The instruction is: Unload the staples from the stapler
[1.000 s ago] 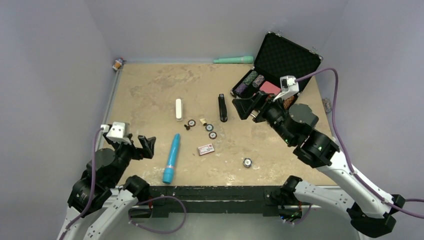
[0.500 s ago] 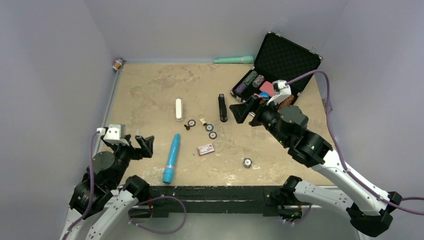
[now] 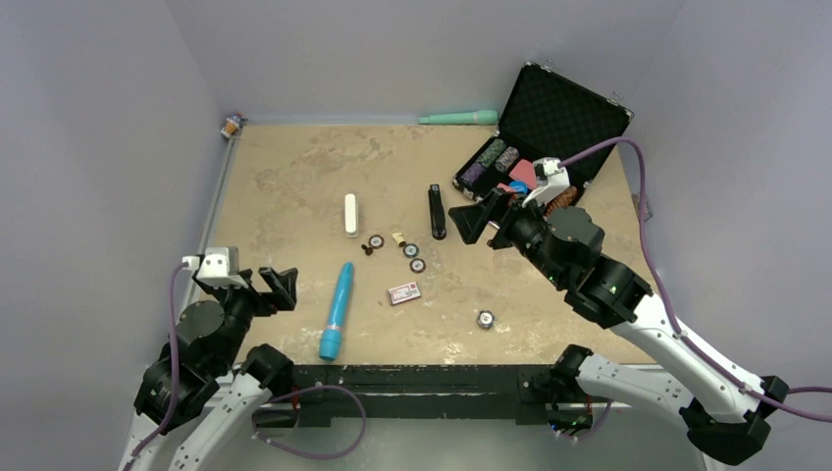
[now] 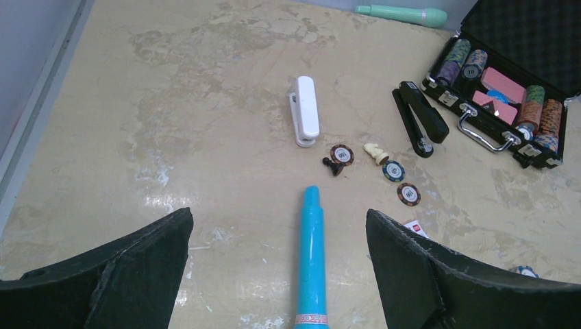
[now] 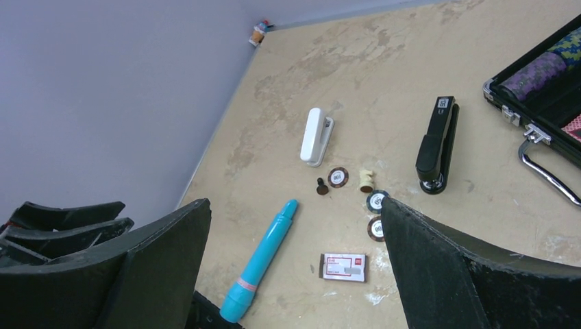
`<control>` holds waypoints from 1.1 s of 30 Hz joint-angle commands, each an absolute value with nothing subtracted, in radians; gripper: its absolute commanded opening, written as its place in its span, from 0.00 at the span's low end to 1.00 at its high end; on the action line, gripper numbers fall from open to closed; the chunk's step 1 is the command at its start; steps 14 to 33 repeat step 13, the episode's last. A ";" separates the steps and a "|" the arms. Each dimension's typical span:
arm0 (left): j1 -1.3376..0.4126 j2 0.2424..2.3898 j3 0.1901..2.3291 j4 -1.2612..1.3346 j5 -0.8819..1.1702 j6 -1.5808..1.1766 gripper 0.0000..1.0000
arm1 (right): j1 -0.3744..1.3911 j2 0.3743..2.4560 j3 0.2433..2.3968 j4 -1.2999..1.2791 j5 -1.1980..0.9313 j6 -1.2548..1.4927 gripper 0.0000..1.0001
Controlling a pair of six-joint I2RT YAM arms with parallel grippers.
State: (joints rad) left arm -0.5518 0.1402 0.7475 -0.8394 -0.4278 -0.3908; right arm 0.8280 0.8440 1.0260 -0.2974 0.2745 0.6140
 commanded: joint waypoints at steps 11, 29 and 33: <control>-0.552 0.123 0.742 -0.829 -0.445 -0.414 1.00 | 0.820 0.852 1.024 -0.236 0.225 0.603 0.98; -0.552 0.123 0.742 -0.830 -0.445 -0.414 1.00 | 0.820 0.846 1.024 -0.240 0.231 0.605 0.99; -0.552 0.123 0.742 -0.830 -0.445 -0.414 1.00 | 0.820 0.846 1.024 -0.240 0.231 0.605 0.99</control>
